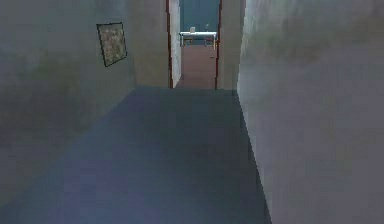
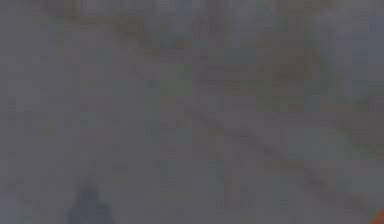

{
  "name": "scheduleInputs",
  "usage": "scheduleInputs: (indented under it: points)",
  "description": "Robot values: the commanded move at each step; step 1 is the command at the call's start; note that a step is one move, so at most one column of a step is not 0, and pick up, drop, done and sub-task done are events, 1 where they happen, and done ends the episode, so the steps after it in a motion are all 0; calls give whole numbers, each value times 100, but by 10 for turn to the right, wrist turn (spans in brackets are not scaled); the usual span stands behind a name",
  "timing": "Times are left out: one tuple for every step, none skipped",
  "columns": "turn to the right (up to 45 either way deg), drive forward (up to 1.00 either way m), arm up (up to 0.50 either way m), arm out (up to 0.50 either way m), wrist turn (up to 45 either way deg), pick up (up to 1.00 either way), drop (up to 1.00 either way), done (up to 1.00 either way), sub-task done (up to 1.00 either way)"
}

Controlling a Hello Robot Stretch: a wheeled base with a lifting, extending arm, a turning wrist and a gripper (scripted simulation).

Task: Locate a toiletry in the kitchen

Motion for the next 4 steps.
scheduleInputs:
  points:
    - [0,100,0,0,0,0,0,0,0]
    - [0,100,0,0,0,0,0,0,0]
    - [0,100,0,0,0,0,0,0,0]
    - [30,0,0,0,0,0,0,0,0]
